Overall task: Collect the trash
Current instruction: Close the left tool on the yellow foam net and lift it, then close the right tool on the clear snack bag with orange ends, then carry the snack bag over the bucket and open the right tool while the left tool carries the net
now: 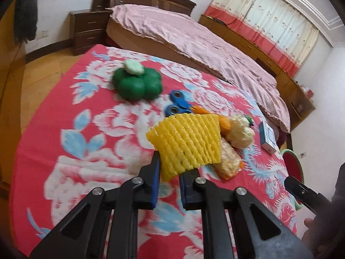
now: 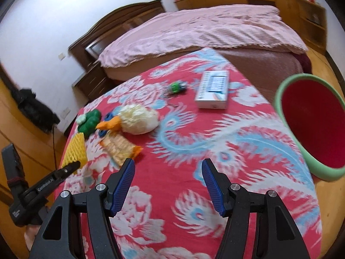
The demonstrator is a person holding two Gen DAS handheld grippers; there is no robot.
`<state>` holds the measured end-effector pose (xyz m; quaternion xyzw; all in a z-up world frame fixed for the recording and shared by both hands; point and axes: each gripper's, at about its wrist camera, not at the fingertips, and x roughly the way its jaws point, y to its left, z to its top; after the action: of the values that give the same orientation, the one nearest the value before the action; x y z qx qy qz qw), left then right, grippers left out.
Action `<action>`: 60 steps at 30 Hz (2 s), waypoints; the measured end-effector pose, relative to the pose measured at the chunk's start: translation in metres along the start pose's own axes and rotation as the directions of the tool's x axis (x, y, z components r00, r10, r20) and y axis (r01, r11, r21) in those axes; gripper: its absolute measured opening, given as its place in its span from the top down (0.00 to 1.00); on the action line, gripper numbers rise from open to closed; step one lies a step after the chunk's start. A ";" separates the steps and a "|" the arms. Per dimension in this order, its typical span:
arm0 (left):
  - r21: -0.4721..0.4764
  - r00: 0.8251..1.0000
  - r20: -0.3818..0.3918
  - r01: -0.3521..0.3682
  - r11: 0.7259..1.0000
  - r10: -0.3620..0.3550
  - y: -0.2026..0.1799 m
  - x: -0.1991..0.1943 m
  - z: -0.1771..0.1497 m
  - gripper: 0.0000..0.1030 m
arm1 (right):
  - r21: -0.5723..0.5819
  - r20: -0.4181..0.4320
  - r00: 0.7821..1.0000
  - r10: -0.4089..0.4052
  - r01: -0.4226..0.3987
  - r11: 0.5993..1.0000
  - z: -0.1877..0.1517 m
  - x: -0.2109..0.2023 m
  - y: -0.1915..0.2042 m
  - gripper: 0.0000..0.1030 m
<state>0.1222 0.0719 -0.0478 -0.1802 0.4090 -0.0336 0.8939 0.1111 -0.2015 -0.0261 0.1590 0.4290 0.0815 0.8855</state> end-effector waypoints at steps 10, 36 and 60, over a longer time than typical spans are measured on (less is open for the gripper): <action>-0.068 0.997 0.013 -0.075 0.995 0.076 0.038 -0.006 -0.001 0.86 | -0.152 -0.077 0.997 -0.003 -0.009 0.988 0.004 0.052 0.049 0.25; -0.085 0.996 0.001 -0.087 0.993 0.087 0.046 -0.007 -0.008 0.86 | -0.370 -0.114 0.993 -0.040 -0.006 0.929 -0.006 0.097 0.089 0.52; 0.007 0.999 0.017 -0.028 1.000 0.028 -0.001 -0.027 -0.018 0.86 | -0.156 -0.047 0.994 0.096 -0.102 0.983 -0.032 0.002 0.029 0.52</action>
<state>0.0909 0.0709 -0.0386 -0.1713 0.4036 -0.0209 0.8985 0.0868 -0.1674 -0.0355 0.1078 0.4302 0.1622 0.8815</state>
